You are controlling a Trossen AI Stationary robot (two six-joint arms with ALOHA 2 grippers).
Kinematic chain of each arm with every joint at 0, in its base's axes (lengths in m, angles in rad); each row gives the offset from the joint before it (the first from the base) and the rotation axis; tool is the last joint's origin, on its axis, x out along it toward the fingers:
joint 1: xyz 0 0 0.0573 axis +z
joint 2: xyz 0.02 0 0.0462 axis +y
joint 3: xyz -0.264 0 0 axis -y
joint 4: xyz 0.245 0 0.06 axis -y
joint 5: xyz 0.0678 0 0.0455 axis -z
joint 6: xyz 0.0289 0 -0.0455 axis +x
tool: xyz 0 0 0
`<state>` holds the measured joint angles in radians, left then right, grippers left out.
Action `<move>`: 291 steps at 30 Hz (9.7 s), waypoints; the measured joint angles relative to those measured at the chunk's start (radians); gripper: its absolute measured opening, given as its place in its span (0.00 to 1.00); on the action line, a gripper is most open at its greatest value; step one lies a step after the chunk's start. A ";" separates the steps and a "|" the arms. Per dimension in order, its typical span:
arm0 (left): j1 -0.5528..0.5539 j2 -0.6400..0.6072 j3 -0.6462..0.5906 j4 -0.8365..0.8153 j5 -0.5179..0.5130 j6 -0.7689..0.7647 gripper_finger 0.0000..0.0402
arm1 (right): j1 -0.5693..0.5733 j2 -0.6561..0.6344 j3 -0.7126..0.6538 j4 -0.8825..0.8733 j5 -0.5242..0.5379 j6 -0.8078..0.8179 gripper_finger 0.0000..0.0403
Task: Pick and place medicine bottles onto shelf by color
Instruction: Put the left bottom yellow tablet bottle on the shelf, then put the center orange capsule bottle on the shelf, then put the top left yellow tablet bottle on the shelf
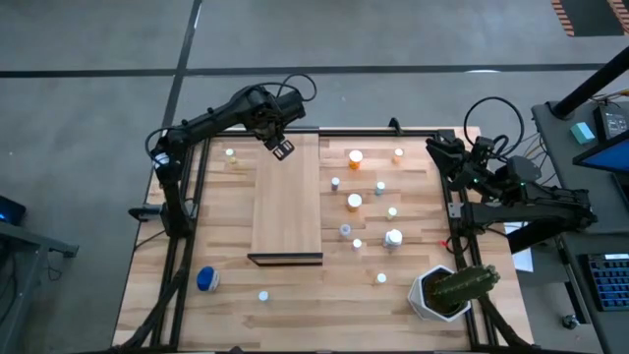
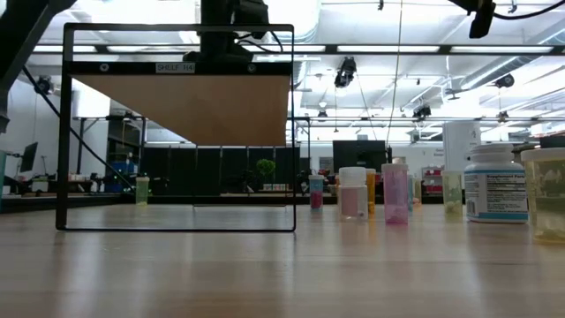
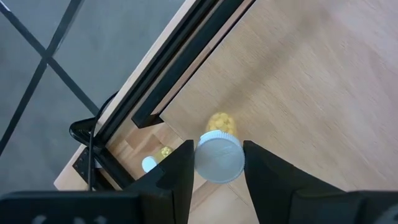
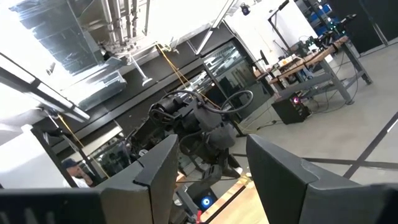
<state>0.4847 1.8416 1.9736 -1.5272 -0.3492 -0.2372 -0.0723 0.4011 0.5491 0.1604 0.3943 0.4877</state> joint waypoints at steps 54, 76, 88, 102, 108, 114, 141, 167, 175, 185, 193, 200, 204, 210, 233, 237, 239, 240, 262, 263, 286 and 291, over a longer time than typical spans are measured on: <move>-0.071 -0.303 -0.055 0.246 0.127 -0.007 0.52 | 0.000 0.316 0.186 -0.232 -0.013 0.128 0.45; -0.284 -0.743 -0.529 1.161 0.286 0.087 0.52 | -0.042 0.846 0.703 -1.144 -0.198 0.469 0.45; -0.284 -0.790 -0.568 1.161 0.286 0.087 0.52 | -0.063 1.082 0.830 -1.306 -0.366 0.608 0.72; -0.284 -0.890 -0.594 1.125 0.285 0.088 0.52 | -0.050 1.186 0.833 -1.294 -0.426 0.692 0.82; -0.284 -0.907 -0.594 1.124 0.285 0.096 0.52 | -0.069 1.224 0.832 -1.179 -0.365 0.674 0.82; -0.284 -0.910 -0.594 1.124 0.285 0.104 0.52 | -0.087 1.287 0.832 -1.154 -0.312 0.647 0.81; -0.284 -0.900 -0.594 1.125 0.284 0.114 0.52 | -0.090 1.387 0.832 -1.115 -0.322 0.629 0.50; -0.284 -0.851 -0.594 1.128 0.284 0.113 0.52 | -0.111 1.253 1.328 -1.262 -0.316 0.332 0.51; -0.284 -0.881 -0.594 1.133 0.284 0.113 0.52 | -0.109 1.439 1.610 -1.359 -0.316 0.212 0.51; -0.284 -0.912 -0.594 1.161 0.284 0.113 0.52 | -0.103 1.630 1.799 -1.415 -0.280 0.143 0.51; -0.284 -0.928 -0.595 1.161 0.284 0.113 0.52 | -0.098 1.645 1.798 -1.433 -0.252 0.113 0.51; -0.284 -0.927 -0.595 1.161 0.283 0.113 0.52 | -0.095 1.650 1.798 -1.430 -0.252 0.110 0.51; -0.284 -0.924 -0.595 1.161 0.282 0.113 0.52 | -0.090 1.663 1.798 -1.426 -0.255 0.098 0.51; -0.284 -0.927 -0.595 1.161 0.282 0.113 0.52 | -0.089 1.664 1.798 -1.425 -0.255 0.103 0.59; -0.284 -0.927 -0.595 1.149 0.284 0.080 0.52 | -0.071 1.473 1.804 -1.537 -0.250 -0.044 0.60; -0.284 -0.928 -0.595 1.144 0.293 0.059 0.52 | -0.072 1.408 1.792 -1.618 -0.236 -0.137 0.39; -0.285 -0.926 -0.595 1.127 0.307 0.047 0.52 | -0.070 1.380 1.772 -1.611 -0.237 -0.199 0.28; -0.285 -0.925 -0.595 1.119 0.315 0.034 0.52 | -0.064 1.365 1.757 -1.596 -0.240 -0.221 0.23; -0.083 -0.851 -0.592 0.392 -0.013 -0.562 0.47 | -0.013 0.885 1.004 -0.797 -0.244 -0.325 0.03; -0.049 -0.836 -0.592 0.352 -0.013 -0.572 0.46 | -0.013 0.879 0.990 -0.785 -0.244 -0.329 0.03; 0.400 -0.529 -0.841 0.349 0.247 -0.307 0.32 | -0.013 0.877 0.946 -0.784 -0.244 -0.332 0.03; 0.450 -0.529 -0.919 0.470 0.235 -0.306 0.32 | -0.013 0.877 0.946 -0.784 -0.244 -0.333 0.03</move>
<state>0.9344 1.3123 1.0549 -1.0568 -0.1139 -0.5433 -0.0853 1.2785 1.4956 -0.6234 0.1507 0.1551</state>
